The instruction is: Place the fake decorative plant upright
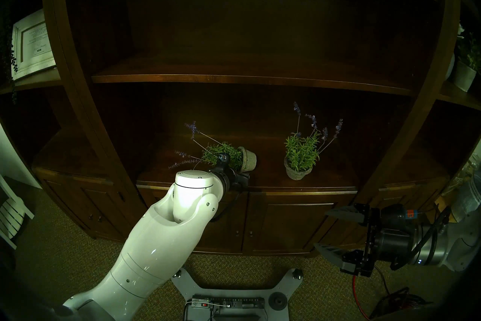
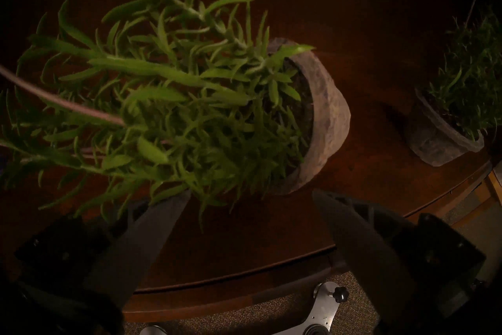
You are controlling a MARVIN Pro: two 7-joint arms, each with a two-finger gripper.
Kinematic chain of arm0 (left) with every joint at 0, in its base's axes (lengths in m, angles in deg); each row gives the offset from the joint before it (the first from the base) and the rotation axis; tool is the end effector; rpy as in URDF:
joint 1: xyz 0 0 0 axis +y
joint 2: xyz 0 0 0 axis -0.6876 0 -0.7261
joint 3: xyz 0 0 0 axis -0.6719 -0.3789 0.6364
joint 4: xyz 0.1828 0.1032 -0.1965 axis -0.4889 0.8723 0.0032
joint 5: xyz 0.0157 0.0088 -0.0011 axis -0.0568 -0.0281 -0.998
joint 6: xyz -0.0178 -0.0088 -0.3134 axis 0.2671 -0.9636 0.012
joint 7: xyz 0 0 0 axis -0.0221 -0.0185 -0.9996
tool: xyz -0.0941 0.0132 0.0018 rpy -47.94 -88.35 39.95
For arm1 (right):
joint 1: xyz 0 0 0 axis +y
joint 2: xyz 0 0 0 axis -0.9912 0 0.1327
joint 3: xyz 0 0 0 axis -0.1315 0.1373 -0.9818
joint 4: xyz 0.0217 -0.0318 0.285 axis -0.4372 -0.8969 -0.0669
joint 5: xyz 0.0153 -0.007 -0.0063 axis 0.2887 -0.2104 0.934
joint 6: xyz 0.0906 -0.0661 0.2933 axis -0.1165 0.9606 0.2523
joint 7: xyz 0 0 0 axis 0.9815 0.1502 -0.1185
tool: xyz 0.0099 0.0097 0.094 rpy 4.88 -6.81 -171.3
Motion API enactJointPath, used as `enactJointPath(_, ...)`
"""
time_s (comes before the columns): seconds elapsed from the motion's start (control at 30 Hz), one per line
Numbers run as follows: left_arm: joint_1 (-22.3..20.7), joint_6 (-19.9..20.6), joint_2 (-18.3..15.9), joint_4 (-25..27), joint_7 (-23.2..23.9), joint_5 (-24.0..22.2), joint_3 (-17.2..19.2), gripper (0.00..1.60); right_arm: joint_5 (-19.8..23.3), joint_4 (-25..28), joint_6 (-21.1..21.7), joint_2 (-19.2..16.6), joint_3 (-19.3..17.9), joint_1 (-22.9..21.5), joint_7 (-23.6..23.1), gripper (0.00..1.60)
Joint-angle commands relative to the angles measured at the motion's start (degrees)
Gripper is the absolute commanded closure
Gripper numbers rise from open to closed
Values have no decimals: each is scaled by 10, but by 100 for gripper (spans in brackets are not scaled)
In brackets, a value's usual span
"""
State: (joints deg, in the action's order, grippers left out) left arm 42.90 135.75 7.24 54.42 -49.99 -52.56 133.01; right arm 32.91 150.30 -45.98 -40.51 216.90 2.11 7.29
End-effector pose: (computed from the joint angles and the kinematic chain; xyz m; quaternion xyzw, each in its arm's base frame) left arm 0.3698 -0.1167 -0.2755 0.8934 -0.0916 0.4254 0.1118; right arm 0.1368 -0.1061 -0.1668 -0.7504 -0.3416 -0.4771 0.3043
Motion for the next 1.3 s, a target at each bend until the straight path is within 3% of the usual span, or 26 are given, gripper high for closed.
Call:
enactJointPath(0.0, -39, -6, 20, -2, -2, 0, 6, 0, -8, 0, -9, -4, 0, -15, 2, 0)
enactJointPath(0.67, -82, -3, 32, -29, -3, -4, 25, 0, -24, 0, -9, -12, 14, -30, 10, 0)
enactJointPath(0.87, -79, -3, 33, -40, -1, -5, 24, 77, -30, 0, -9, -15, 19, -35, 13, 0)
enactJointPath(0.97, -76, -3, 32, -44, 0, -5, 24, 87, -32, 0, -9, -16, 21, -37, 14, 0)
enactJointPath(1.27, -67, -5, 30, -48, 3, -7, 26, 90, -39, 0, -9, -19, 27, -43, 17, 0)
